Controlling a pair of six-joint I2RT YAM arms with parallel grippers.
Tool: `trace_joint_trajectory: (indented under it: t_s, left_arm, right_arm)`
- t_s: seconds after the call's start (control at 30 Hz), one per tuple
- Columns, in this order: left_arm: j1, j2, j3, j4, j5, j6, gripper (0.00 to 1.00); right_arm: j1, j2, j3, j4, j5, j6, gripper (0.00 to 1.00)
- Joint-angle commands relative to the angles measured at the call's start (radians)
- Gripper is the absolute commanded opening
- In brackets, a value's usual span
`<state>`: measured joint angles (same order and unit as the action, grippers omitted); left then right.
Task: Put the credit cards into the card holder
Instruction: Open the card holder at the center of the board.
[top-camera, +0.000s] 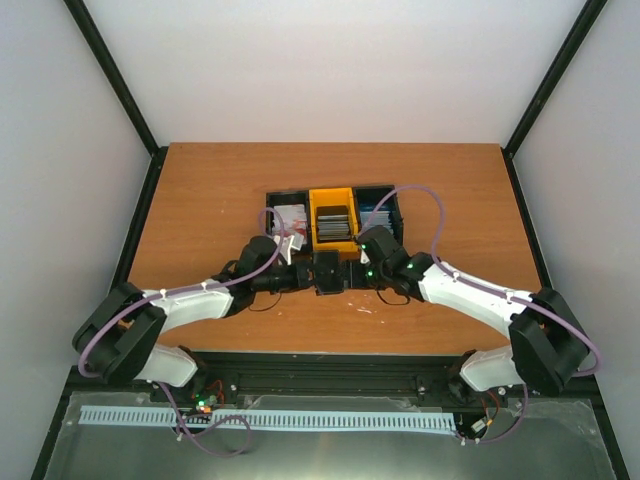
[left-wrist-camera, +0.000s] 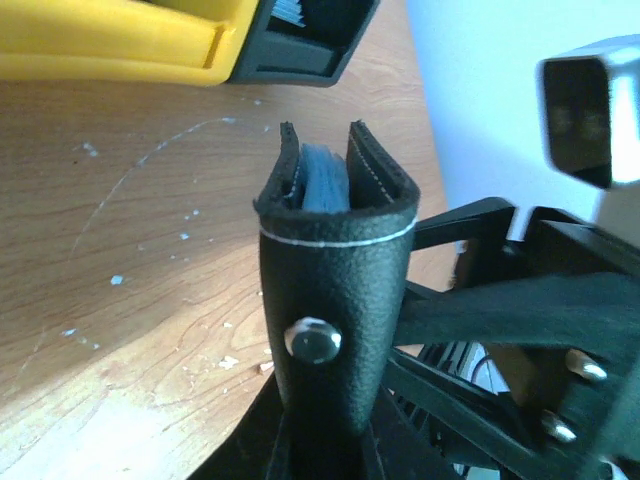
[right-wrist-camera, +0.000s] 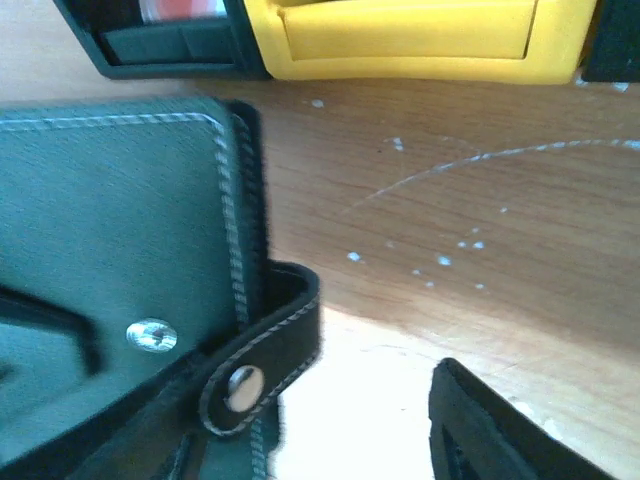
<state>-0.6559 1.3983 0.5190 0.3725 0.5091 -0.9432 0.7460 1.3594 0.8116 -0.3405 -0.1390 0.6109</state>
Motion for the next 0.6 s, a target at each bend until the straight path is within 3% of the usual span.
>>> trace_joint_trajectory:
  t_s: [0.0, 0.2, 0.57]
  left_arm:
    - [0.020, -0.050, 0.004, 0.009, 0.042, 0.037, 0.01]
    - [0.024, -0.046, 0.003, 0.023, 0.061, 0.035, 0.01]
    - [0.025, -0.032, 0.001, 0.041, 0.080, 0.034, 0.01]
  right_arm:
    - [-0.021, 0.019, -0.019, -0.021, 0.054, 0.029, 0.53]
    - [-0.022, 0.024, -0.034, 0.034, 0.041, 0.035, 0.30]
    - [-0.022, 0.003, -0.071, 0.147, 0.006, 0.002, 0.30]
